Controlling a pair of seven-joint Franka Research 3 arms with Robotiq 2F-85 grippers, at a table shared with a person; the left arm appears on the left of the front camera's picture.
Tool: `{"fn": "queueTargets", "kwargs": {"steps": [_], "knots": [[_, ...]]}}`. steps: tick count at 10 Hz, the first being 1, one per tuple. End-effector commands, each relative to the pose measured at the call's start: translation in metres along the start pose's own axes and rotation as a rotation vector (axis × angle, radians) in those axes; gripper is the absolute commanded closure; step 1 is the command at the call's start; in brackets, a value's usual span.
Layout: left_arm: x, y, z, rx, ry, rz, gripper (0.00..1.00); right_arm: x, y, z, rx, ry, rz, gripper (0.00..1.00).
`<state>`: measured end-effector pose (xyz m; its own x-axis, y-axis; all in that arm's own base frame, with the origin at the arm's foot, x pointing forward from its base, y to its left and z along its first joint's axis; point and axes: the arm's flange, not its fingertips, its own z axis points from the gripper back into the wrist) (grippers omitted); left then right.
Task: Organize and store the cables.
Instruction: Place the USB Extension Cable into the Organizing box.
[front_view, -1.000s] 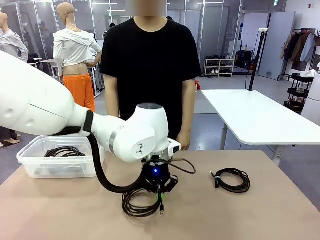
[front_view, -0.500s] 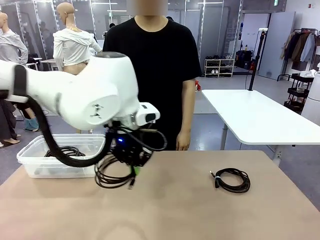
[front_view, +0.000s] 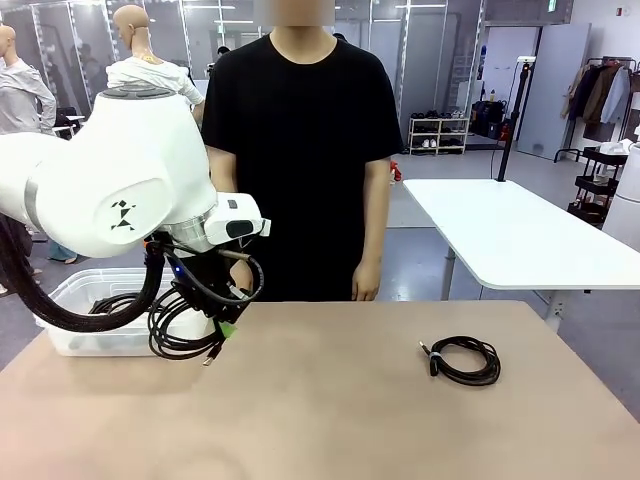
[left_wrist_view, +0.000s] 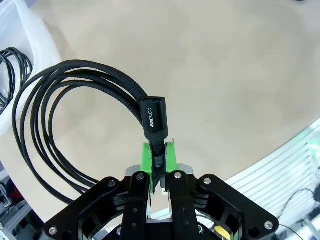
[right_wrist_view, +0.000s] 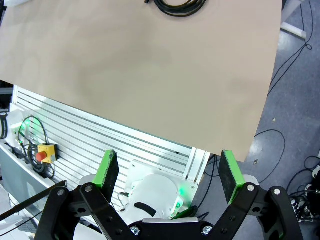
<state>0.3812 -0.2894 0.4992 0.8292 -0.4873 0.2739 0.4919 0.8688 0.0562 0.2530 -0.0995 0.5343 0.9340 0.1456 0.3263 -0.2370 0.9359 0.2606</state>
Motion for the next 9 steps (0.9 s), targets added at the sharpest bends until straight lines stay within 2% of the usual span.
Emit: {"fn": "queueTargets", "kwargs": {"steps": [1,3,4,5,7,9], "knots": [[0.003,-0.003,-0.005,0.045,0.037,0.021,0.99,0.0,0.001,0.0,0.004,-0.001,-0.007,0.0],[0.003,-0.003,-0.005,0.045,0.037,0.021,0.99,0.0,0.001,0.0,0.004,-0.001,-0.007,0.0],[-0.001,-0.002,-0.006,0.01,0.021,0.003,0.88,0.0,0.001,0.0,0.004,-0.001,-0.007,0.0],[0.003,0.004,0.007,0.039,-0.123,-0.016,0.88,0.0,0.001,0.0,0.004,-0.001,-0.007,0.0],[0.01,0.062,0.03,0.142,-0.183,-0.039,0.88,0.0,0.001,0.0,0.004,-0.001,-0.007,0.0],[0.018,0.12,0.036,0.249,-0.147,0.057,0.88,0.0,0.001,0.0,0.004,-0.001,-0.007,0.0]]}}
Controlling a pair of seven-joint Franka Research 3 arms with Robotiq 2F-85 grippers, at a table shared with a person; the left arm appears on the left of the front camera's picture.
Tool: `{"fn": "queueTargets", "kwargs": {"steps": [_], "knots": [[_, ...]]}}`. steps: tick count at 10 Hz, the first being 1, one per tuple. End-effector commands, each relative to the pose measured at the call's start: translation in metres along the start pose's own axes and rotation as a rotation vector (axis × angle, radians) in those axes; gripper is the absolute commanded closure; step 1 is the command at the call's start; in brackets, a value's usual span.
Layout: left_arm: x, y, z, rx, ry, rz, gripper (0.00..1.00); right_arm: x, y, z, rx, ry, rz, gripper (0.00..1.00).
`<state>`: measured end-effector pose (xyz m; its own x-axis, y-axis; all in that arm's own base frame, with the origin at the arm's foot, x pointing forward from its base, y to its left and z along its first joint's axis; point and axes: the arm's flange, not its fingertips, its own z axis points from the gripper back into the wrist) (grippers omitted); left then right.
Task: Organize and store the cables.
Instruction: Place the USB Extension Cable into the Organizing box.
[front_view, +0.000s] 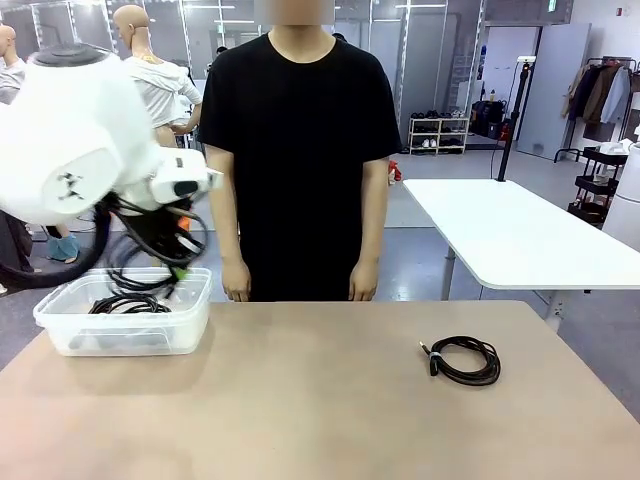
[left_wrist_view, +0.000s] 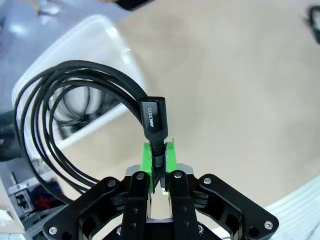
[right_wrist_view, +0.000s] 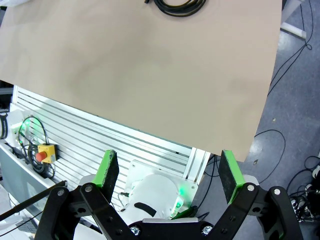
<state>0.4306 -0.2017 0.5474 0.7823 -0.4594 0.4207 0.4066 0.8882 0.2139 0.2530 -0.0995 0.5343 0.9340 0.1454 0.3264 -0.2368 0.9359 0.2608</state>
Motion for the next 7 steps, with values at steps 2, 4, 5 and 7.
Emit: {"fn": "queueTargets", "kwargs": {"steps": [2,4,5,7], "knots": [[0.022,0.067,-0.038,0.095,0.071,0.152,0.88,0.0,0.001,0.0,0.003,-0.001,-0.007,0.0],[0.034,0.108,-0.075,0.124,0.156,0.318,0.88,0.0,0.001,0.0,0.003,-0.001,-0.007,0.0],[0.042,0.121,-0.1,0.072,0.176,0.36,0.88,0.0,0.001,0.0,0.003,-0.001,-0.007,0.0],[0.05,0.14,-0.149,0.11,0.2,0.4,0.88,0.0,0.001,0.0,0.003,-0.001,-0.007,0.0]]}}
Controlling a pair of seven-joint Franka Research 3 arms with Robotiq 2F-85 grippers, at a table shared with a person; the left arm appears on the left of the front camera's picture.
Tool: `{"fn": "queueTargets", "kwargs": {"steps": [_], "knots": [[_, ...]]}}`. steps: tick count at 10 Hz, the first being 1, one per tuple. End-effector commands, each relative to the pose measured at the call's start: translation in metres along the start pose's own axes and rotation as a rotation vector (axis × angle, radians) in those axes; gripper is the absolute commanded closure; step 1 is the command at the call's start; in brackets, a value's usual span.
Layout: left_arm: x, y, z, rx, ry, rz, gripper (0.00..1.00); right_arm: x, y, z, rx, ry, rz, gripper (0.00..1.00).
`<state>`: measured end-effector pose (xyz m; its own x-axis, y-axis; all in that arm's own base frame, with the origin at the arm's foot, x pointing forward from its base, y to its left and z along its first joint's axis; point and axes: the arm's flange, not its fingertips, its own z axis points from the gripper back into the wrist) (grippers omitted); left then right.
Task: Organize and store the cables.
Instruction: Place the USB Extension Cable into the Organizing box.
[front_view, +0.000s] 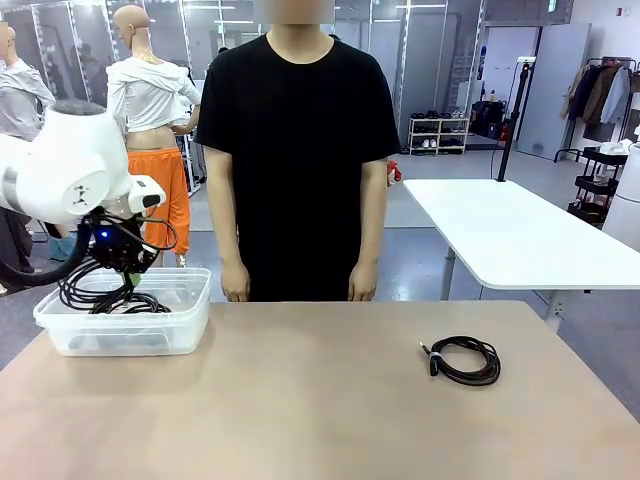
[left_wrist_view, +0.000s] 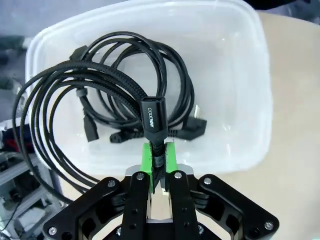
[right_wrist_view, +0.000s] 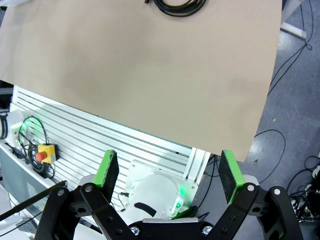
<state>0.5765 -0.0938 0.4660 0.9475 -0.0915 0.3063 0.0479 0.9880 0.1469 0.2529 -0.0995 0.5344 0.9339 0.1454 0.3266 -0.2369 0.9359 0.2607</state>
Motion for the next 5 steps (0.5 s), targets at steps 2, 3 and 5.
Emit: {"fn": "queueTargets", "kwargs": {"steps": [2,3,5], "knots": [[0.038,-0.004,-0.041,-0.016,0.036,0.063,0.88,0.0,0.001,0.0,0.003,0.0,-0.007,0.0],[0.042,-0.002,-0.049,-0.022,0.054,0.071,0.88,0.0,0.001,0.0,0.003,0.0,-0.007,0.0],[0.044,-0.003,-0.062,-0.02,0.101,0.067,0.88,0.0,0.001,0.0,0.003,0.0,-0.007,0.0]]}}
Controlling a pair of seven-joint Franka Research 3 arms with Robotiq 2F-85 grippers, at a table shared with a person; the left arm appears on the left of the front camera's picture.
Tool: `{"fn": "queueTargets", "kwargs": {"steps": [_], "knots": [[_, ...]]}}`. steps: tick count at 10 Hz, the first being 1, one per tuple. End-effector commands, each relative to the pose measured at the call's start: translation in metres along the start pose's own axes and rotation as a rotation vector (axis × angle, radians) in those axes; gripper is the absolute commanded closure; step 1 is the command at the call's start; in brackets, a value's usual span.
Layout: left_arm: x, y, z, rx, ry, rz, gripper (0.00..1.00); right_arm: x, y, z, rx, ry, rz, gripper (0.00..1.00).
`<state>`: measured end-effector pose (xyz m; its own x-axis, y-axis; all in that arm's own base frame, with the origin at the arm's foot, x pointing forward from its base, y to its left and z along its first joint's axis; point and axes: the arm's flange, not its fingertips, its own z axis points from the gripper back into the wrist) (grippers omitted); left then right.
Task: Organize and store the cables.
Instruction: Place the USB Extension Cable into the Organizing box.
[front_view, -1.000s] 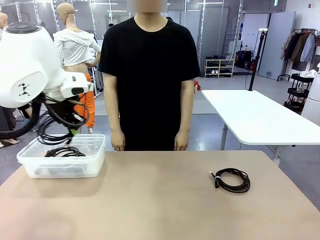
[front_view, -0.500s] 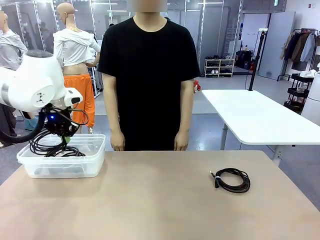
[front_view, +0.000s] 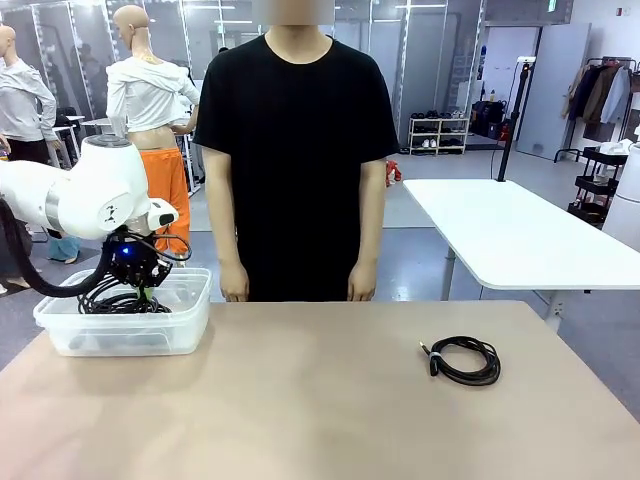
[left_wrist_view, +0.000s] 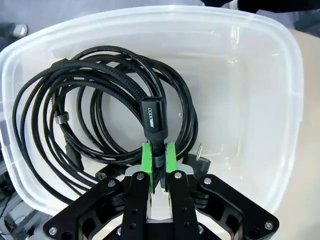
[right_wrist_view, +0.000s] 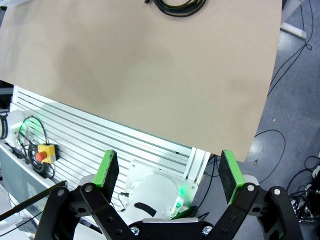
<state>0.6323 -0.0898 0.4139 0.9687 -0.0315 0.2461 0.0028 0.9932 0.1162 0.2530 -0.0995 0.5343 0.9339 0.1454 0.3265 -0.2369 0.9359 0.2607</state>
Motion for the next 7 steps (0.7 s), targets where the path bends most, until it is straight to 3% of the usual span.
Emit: {"fn": "queueTargets", "kwargs": {"steps": [1,2,3,4,5,6,7], "knots": [[0.006,-0.001,0.004,-0.011,0.037,-0.001,0.58,0.0,0.001,0.0,0.003,-0.001,-0.007,0.0],[0.007,0.003,0.006,-0.021,0.03,0.005,0.58,0.0,0.001,0.0,0.003,-0.001,-0.007,0.0],[0.006,0.007,0.009,-0.024,0.032,0.002,0.28,0.0,0.001,0.0,0.003,-0.001,-0.007,0.0],[0.002,0.009,0.014,-0.013,0.036,-0.015,0.53,0.0,0.001,0.0,0.003,-0.001,-0.007,0.0],[-0.003,0.014,0.019,-0.028,0.033,-0.027,0.0,0.0,0.001,0.0,0.003,-0.001,-0.007,0.0],[-0.007,0.018,0.022,-0.025,0.029,-0.04,0.23,0.0,0.001,0.0,0.003,-0.001,-0.007,0.0],[-0.011,0.021,0.024,-0.03,0.032,-0.043,0.0,0.0,0.001,0.0,0.003,-0.001,-0.007,0.0]]}}
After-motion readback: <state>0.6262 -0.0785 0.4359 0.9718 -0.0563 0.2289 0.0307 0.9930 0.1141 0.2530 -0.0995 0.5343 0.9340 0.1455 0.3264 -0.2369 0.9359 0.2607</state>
